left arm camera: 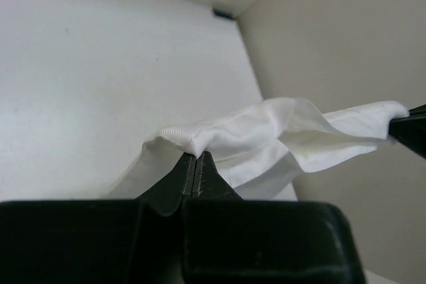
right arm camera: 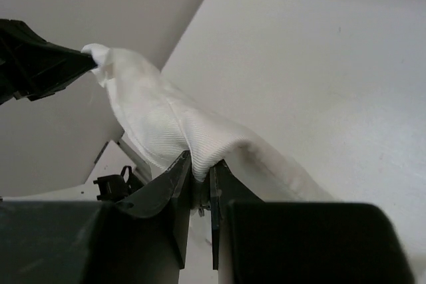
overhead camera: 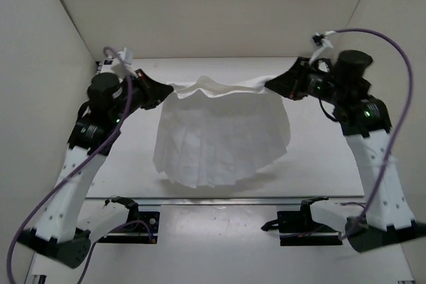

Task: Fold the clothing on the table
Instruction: Flatten the skirt out

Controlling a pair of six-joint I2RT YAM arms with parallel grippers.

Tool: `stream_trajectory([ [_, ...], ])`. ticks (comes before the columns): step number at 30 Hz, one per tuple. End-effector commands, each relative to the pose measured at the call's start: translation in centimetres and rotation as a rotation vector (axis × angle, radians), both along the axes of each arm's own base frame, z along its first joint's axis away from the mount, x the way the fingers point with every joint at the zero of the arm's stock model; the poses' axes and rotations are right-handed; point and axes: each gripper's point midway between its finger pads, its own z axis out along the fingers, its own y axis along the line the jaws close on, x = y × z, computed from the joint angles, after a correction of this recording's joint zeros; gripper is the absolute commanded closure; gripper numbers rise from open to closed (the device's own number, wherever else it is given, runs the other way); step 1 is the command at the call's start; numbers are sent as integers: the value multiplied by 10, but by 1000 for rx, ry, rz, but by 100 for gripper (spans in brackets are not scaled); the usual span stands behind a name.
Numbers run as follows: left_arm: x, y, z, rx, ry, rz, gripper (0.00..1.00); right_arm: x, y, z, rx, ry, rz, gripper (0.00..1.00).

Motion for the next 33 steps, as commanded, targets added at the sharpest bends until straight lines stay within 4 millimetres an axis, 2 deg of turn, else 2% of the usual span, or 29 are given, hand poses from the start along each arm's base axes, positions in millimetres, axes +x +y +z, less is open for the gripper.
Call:
stream_trajectory([
  [1, 50, -12, -68, 103, 174, -25, 100, 56, 20, -46, -50, 150, 50, 100],
  [2, 67, -15, -74, 122, 193, -29, 100, 68, 29, -44, -44, 151, 81, 100],
  [3, 82, -15, -69, 132, 187, -28, 100, 78, 29, -44, -54, 152, 70, 100],
  [4, 90, -14, -68, 145, 191, -16, 100, 90, 38, -38, -66, 132, 88, 100],
  [5, 103, -12, -58, 144, 177, 1, 100, 98, 36, -30, -75, 105, 65, 100],
  [6, 115, -8, -37, 136, 146, 19, 100, 108, 40, -18, -82, 82, 68, 100],
  [7, 126, -4, -13, 140, 109, 26, 100, 117, 41, 7, -81, 39, 79, 100],
  [8, 126, -4, -13, 140, 108, 26, 100, 123, 43, 18, -72, 14, 77, 100],
  [9, 133, -1, -1, 150, 99, 26, 100, 124, 40, 22, -75, 16, 73, 100],
  [10, 128, -2, 16, 150, 77, 24, 100, 129, 39, 32, -68, -3, 70, 100],
  [11, 133, -1, 11, 169, 92, 30, 100, 135, 35, 33, -60, -8, 66, 100],
  [12, 134, 2, 15, 178, 79, 44, 100, 135, 33, 33, -48, -5, 74, 100],
  [13, 129, 2, 13, 184, 76, 41, 100, 140, 30, 21, -48, 26, 78, 100],
  [14, 130, 1, -2, 180, 93, 40, 100, 142, 27, 8, -56, 46, 75, 100],
  [15, 122, 0, -5, 169, 89, 38, 100, 143, 28, -7, -59, 86, 83, 100],
  [17, 120, -1, -55, 162, 152, 34, 100, 147, 26, -49, -77, 153, 80, 99],
  [18, 116, 3, -64, 155, 162, 42, 100, 148, 26, -79, -84, 205, 76, 100],
  [19, 110, 1, -92, 166, 198, 37, 100, 148, 25, -90, -86, 219, 73, 100],
  [20, 105, 1, -128, 182, 253, 32, 100, 145, 22, -120, -90, 272, 71, 100],
  [21, 97, -1, -139, 172, 270, 30, 100, 141, 21, -149, -84, 323, 69, 99],
  [22, 88, -1, -172, 170, 314, 29, 100, 138, 21, -164, -77, 355, 69, 100],
  [23, 79, 0, -208, 175, 368, 29, 100, 132, 20, -191, -75, 403, 64, 100],
  [24, 73, 2, -221, 162, 388, 38, 100, 122, 17, -216, -74, 453, 51, 100],
  [26, 41, 1, -280, 183, 490, 21, 100, 104, 14, -257, -84, 550, 26, 100],
  [27, 33, 0, -292, 184, 510, 18, 100, 88, 13, -280, -90, 611, 13, 100],
  [28, 17, -2, -309, 189, 533, -10, 100, 80, 11, -289, -101, 634, -8, 100],
  [29, 2, -3, -328, 211, 568, -30, 100, 60, 13, -303, -104, 679, -7, 100],
  [31, -17, -4, -338, 216, 589, -46, 100, 29, 12, -328, -144, 738, -33, 100],
  [33, -39, -2, -347, 240, 628, -71, 100, 1, 10, -336, -201, 771, -41, 100],
])
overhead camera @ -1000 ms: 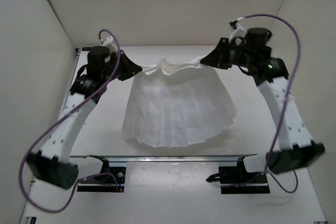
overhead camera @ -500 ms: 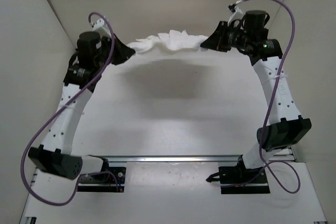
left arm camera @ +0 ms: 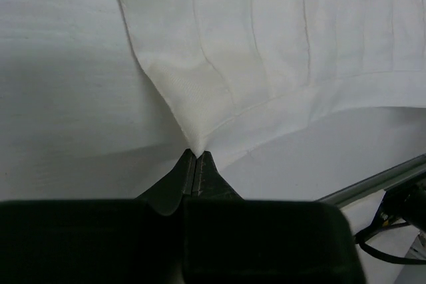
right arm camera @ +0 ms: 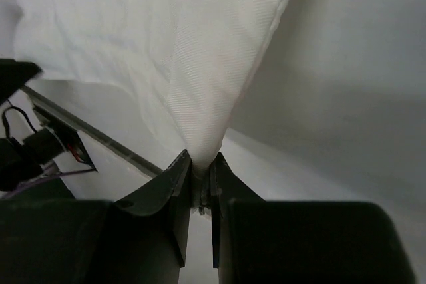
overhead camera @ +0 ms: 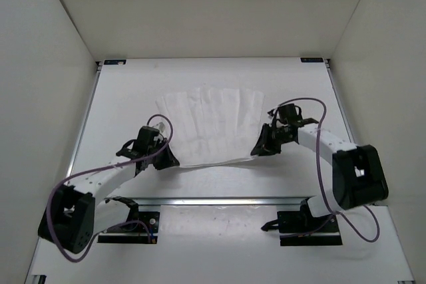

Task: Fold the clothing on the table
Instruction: Flatten the skirt out, then fold the skirt

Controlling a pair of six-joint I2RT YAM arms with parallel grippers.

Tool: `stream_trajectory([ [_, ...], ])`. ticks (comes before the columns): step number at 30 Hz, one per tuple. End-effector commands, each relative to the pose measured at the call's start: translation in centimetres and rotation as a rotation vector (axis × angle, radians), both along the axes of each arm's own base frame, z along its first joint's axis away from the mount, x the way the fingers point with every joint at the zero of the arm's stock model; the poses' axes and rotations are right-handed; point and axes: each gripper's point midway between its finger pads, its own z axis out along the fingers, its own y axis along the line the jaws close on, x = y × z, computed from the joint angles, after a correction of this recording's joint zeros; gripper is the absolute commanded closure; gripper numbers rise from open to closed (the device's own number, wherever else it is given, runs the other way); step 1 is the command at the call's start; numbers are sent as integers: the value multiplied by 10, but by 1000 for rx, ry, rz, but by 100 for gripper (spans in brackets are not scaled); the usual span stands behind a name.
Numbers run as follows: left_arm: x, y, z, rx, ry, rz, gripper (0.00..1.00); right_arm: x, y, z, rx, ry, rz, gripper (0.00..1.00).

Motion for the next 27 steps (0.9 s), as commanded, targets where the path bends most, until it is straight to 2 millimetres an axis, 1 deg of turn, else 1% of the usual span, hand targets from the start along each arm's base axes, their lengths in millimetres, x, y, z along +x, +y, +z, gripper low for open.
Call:
stream_trajectory([
  [1, 2, -10, 31, -58, -132, -12, 100, -9, 0, 23, -41, -143, -32, 100],
  [2, -7, -7, 31, -53, -127, -12, 100, -21, -1, 20, -51, -123, -26, 100],
  [3, -18, -5, 27, -38, -104, -29, 100, -35, -3, 20, -50, -112, -22, 100],
  [4, -25, -2, 30, -35, -104, -21, 100, -52, -8, 15, -58, -79, -28, 100],
  [5, -29, -1, 36, -57, -118, -11, 100, -57, -10, 21, -49, -94, -36, 100],
  [6, -39, -2, 38, -69, -123, -21, 100, -71, -16, 13, -64, -49, -40, 100],
  [7, -49, -2, 44, -101, -130, -15, 100, -88, -21, 13, -56, -41, -45, 100],
  [8, -50, -3, 44, -105, -128, -19, 100, -94, -24, 10, -60, -29, -51, 100],
  [9, -57, -3, 46, -117, -131, -24, 100, -98, -24, 12, -53, -34, -49, 100],
  [10, -64, -1, 41, -111, -113, -26, 100, -107, -26, 13, -44, -22, -50, 100],
  [11, -65, -3, 49, -132, -133, -29, 100, -115, -28, 16, -41, -17, -51, 100],
  [12, -73, -1, 44, -125, -113, -38, 100, -123, -29, 16, -49, -17, -39, 100],
  [14, -82, -1, 51, -145, -124, -53, 100, -131, -32, 21, -60, -12, -43, 100],
  [15, -86, -1, 50, -149, -114, -57, 100, -134, -34, 23, -62, -27, -31, 100],
  [16, -89, -2, 58, -163, -112, -61, 100, -140, -36, 23, -67, -9, -29, 100],
  [17, -93, 1, 60, -166, -112, -55, 100, -144, -40, 24, -68, -1, -42, 100],
  [18, -93, 2, 69, -193, -131, -46, 100, -148, -40, 28, -58, -2, -37, 100],
  [20, -93, 2, 83, -213, -154, -50, 100, -151, -42, 34, -48, 2, -34, 100],
  [21, -92, 1, 87, -224, -152, -48, 100, -150, -42, 41, -37, -15, -28, 100],
  [22, -88, 1, 97, -237, -165, -45, 100, -146, -40, 51, -22, -32, -29, 100],
  [23, -82, -1, 107, -251, -182, -38, 100, -142, -41, 55, -22, -37, -35, 100],
  [24, -77, -3, 114, -265, -203, -41, 100, -135, -41, 65, -15, -56, -38, 100],
  [25, -69, -4, 124, -264, -217, -30, 100, -124, -39, 80, -1, -92, -31, 100],
  [26, -56, -5, 133, -263, -248, -24, 100, -119, -38, 85, 2, -99, -25, 100],
  [27, -44, -8, 148, -274, -301, -19, 100, -102, -38, 97, 5, -134, -31, 100],
])
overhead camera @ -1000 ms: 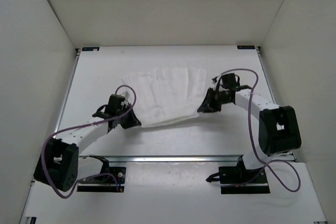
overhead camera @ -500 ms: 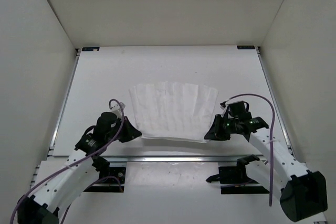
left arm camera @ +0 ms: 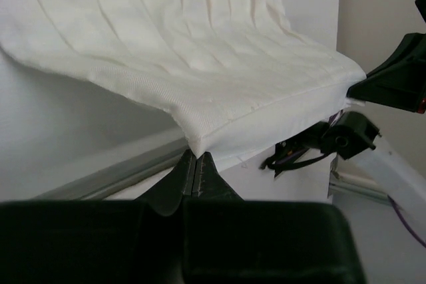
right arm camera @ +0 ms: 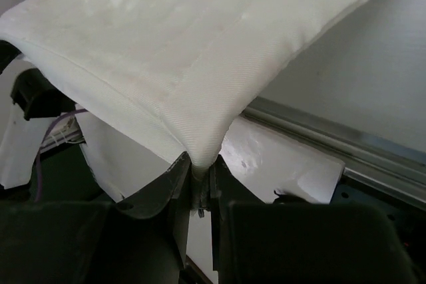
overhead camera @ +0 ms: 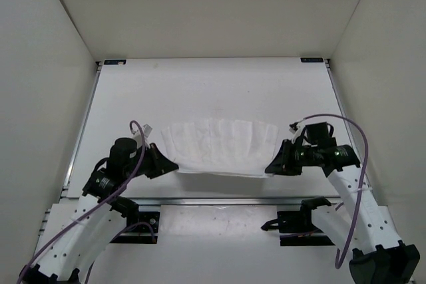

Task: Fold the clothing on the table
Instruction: Fold the skirt

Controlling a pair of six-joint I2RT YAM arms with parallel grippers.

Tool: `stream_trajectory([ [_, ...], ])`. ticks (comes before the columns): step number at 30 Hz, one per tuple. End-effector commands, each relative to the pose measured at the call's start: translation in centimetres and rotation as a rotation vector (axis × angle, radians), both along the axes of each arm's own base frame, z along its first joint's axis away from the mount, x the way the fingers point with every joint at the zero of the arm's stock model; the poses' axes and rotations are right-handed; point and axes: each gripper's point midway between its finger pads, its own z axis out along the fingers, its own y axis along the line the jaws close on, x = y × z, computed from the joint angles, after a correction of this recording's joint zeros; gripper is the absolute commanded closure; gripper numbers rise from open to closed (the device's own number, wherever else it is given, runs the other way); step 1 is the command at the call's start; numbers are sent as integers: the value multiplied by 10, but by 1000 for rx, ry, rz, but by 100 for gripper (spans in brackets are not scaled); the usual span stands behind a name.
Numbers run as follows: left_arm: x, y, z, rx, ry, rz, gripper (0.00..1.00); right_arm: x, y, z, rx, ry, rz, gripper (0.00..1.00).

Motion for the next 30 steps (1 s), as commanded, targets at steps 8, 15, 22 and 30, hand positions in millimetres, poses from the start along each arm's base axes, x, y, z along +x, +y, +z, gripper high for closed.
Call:
stream_trajectory([
  [8, 152, 11, 0, -53, -60, 239, 100, 157, -7, 1, 48, -41, -94, 100],
  [15, 267, 17, -3, -54, -20, 267, 54, 277, -9, -7, 120, -47, -117, 78],
  [22, 283, 22, 27, -142, -83, 278, 41, 304, -28, 5, -56, -159, -116, 44],
  [30, 173, 7, -33, 17, -17, 206, 40, 233, -62, -26, -221, -173, -246, 25],
])
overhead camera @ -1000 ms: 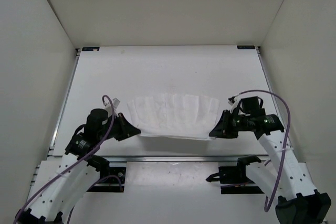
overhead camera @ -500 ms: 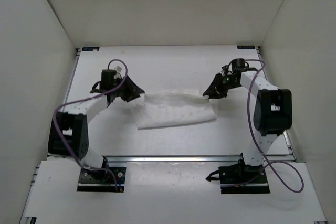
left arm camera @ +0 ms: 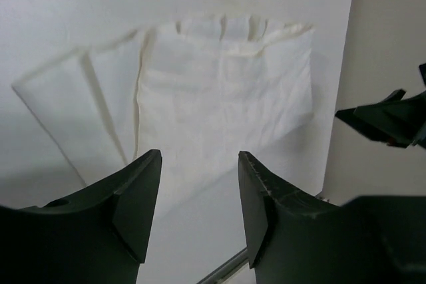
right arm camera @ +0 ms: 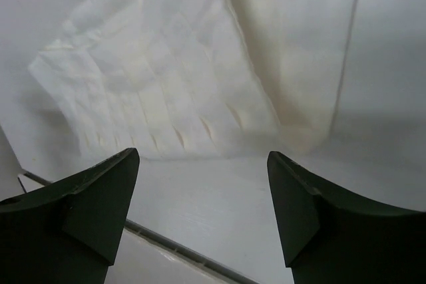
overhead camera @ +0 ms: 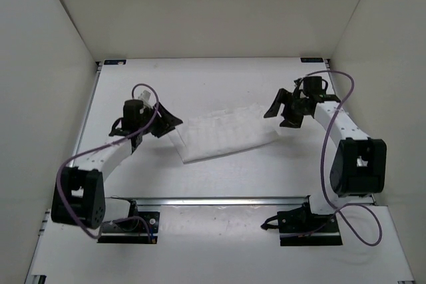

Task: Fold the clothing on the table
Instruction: Fold the skirt

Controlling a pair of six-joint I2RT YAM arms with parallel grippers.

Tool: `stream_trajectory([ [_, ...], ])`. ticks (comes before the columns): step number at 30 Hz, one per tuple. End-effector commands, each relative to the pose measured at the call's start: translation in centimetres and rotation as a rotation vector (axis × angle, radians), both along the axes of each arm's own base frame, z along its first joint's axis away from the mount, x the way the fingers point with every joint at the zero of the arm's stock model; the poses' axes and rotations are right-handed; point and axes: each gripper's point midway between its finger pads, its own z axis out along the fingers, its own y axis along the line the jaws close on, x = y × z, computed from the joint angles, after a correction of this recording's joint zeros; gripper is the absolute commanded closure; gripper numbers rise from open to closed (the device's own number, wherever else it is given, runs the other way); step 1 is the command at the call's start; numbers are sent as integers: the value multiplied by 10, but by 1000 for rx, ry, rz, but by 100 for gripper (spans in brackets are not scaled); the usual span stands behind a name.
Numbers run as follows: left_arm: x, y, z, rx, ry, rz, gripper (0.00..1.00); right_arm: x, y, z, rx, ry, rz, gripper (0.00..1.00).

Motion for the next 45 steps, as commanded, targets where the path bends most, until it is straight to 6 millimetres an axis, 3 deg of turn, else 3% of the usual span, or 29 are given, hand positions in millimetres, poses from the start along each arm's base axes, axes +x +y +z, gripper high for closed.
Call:
stream_trajectory([
  [1, -50, -6, -35, 98, 45, -48, 39, -17, -24, -22, -37, -9, -91, 24],
  [2, -52, -4, -34, 104, 33, -29, 39, -21, -23, -22, -11, -7, -109, 24],
  [6, -84, -6, -64, 103, 75, -26, 38, -36, -18, -50, 39, 6, -140, 23],
  [8, -92, -11, -72, 97, 84, -33, 38, -34, -15, -56, 38, 13, -151, 23],
  [21, -90, -23, -100, 151, 111, -4, 32, -25, -21, -85, 219, 31, -283, 26],
  [27, -88, -24, -112, 187, 142, -3, 31, -27, -16, -100, 237, 73, -291, 54],
  [29, -88, -26, -115, 199, 145, -13, 35, -25, -18, -96, 244, 53, -286, 66],
  [30, -89, -25, -119, 211, 153, -11, 41, -24, -19, -95, 235, 49, -291, 79],
  [31, -85, -24, -118, 209, 146, -5, 59, -25, -20, -92, 239, 48, -293, 94],
  [32, -87, -28, -117, 201, 144, -18, 80, -25, -22, -92, 228, 46, -297, 100],
  [33, -87, -26, -121, 209, 150, -14, 93, -22, -24, -84, 206, 13, -293, 100],
  [34, -85, -29, -119, 207, 142, -22, 97, -21, -26, -80, 202, 21, -297, 100],
  [37, -80, -35, -116, 185, 132, -34, 100, -10, -37, -63, 50, -27, -276, 100],
  [40, -71, -37, -116, 196, 126, -36, 100, 3, -22, -26, -20, -114, -147, 100],
  [43, -66, -41, -116, 194, 125, -51, 100, 17, 20, 20, -35, -231, 5, 100],
  [45, -62, -43, -116, 191, 120, -55, 100, 19, 51, 40, -24, -286, 99, 100],
])
